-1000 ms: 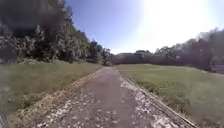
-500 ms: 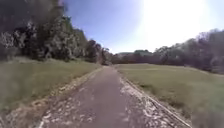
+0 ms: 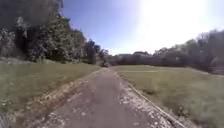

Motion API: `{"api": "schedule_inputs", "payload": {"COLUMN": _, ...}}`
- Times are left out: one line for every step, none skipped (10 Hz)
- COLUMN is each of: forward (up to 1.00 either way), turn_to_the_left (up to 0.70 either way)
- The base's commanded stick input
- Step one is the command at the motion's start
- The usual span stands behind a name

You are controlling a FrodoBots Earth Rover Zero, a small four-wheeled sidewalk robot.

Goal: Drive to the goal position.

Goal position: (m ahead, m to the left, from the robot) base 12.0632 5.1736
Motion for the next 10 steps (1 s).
{"api": "schedule_inputs", "payload": {"forward": 1.00, "turn_to_the_left": 0.00}}
{"api": "schedule_inputs", "payload": {"forward": 1.00, "turn_to_the_left": 0.00}}
{"api": "schedule_inputs", "payload": {"forward": 1.00, "turn_to_the_left": 0.00}}
{"api": "schedule_inputs", "payload": {"forward": 1.00, "turn_to_the_left": 0.00}}
{"api": "schedule_inputs", "payload": {"forward": 1.00, "turn_to_the_left": 0.00}}
{"api": "schedule_inputs", "payload": {"forward": 1.00, "turn_to_the_left": 0.00}}
{"api": "schedule_inputs", "payload": {"forward": 1.00, "turn_to_the_left": 0.01}}
{"api": "schedule_inputs", "payload": {"forward": 1.00, "turn_to_the_left": 0.19}}
{"api": "schedule_inputs", "payload": {"forward": 1.00, "turn_to_the_left": 0.17}}
{"api": "schedule_inputs", "payload": {"forward": 1.00, "turn_to_the_left": 0.00}}
